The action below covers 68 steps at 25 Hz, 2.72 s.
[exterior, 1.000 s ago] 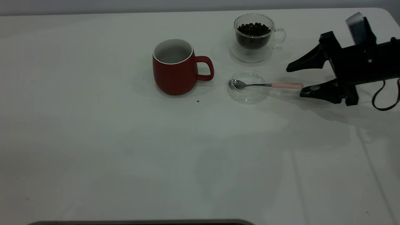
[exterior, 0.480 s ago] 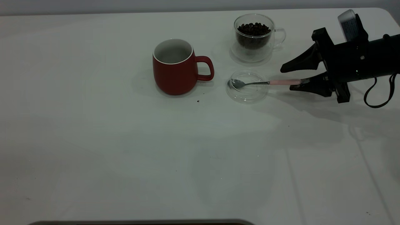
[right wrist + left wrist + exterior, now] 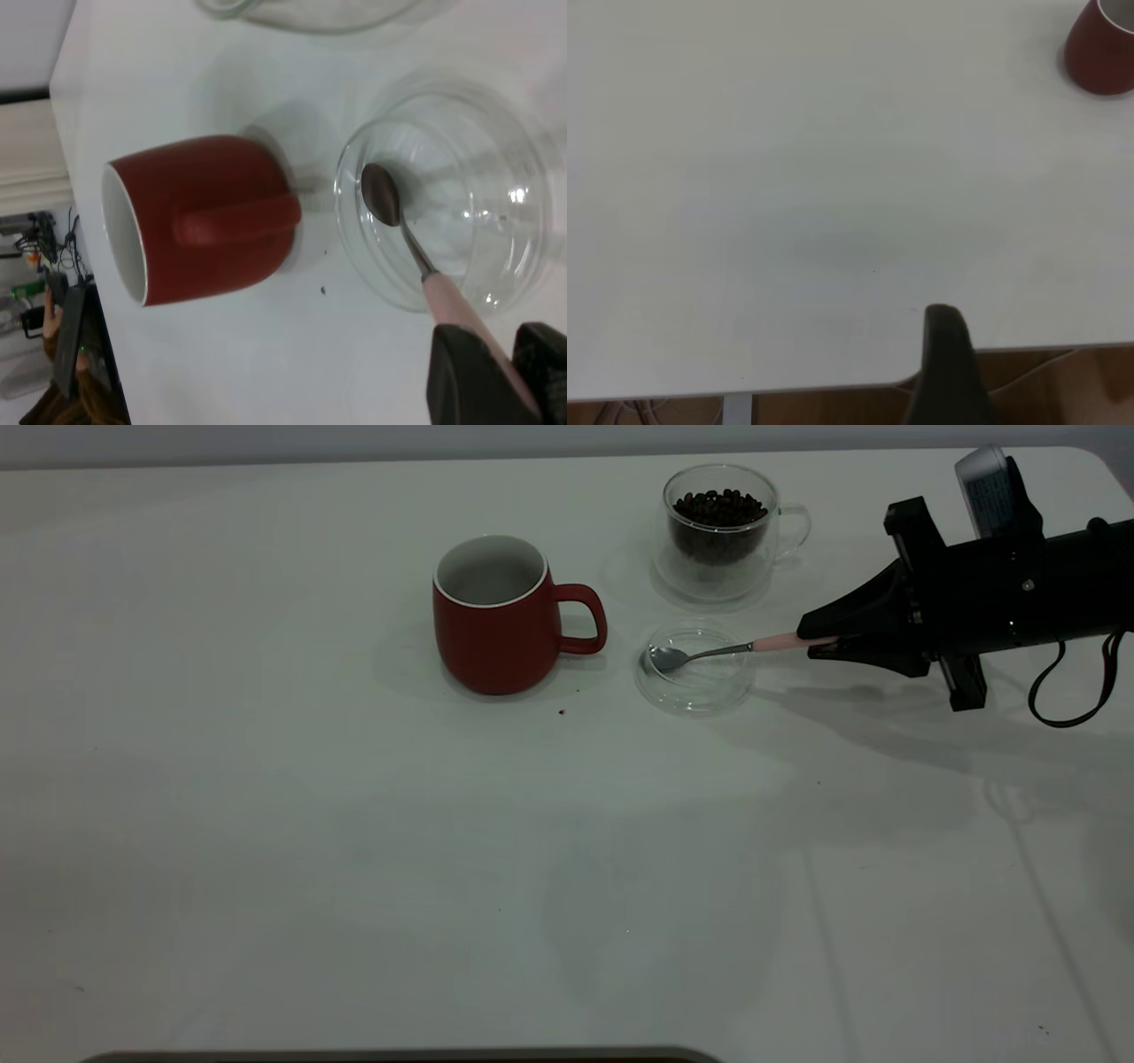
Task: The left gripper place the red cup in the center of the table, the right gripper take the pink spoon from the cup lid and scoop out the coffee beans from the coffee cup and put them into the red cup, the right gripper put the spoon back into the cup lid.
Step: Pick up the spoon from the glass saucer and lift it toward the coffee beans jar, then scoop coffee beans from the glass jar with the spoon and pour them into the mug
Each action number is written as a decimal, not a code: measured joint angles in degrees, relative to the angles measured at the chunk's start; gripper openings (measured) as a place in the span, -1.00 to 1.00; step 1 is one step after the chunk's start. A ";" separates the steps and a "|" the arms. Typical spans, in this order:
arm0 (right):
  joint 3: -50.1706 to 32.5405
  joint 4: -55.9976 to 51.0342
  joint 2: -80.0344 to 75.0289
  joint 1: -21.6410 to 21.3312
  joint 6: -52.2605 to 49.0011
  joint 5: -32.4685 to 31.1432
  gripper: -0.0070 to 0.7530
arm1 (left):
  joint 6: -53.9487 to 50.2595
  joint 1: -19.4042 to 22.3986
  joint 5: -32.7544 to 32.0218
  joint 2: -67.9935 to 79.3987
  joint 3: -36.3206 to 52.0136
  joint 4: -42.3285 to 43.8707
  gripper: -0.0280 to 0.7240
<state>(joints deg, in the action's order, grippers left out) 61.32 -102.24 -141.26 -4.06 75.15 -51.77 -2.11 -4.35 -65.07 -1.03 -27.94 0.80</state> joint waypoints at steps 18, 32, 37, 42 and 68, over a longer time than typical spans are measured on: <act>-1.54 9.64 13.34 -3.38 0.88 -1.83 -0.69 | -0.05 0.00 0.00 0.00 0.00 0.05 0.64; 33.67 32.34 3.36 -4.20 -22.39 -1.87 -0.69 | -0.05 0.00 0.00 0.00 0.00 0.05 0.64; 39.87 32.86 -2.67 -4.20 -22.93 -1.97 -0.69 | -0.11 0.00 0.00 0.00 0.00 0.05 0.64; 41.04 32.86 -5.16 -4.20 -23.14 -3.41 -0.69 | -0.11 0.00 0.00 0.00 0.00 0.05 0.64; 41.09 26.16 -8.89 -6.80 -34.47 -11.75 -0.69 | 0.01 0.00 -0.05 0.00 0.00 0.05 0.64</act>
<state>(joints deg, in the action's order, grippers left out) 102.40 -76.08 -150.16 -10.86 40.68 -63.52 -2.10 -4.35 -65.12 -1.03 -27.94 0.85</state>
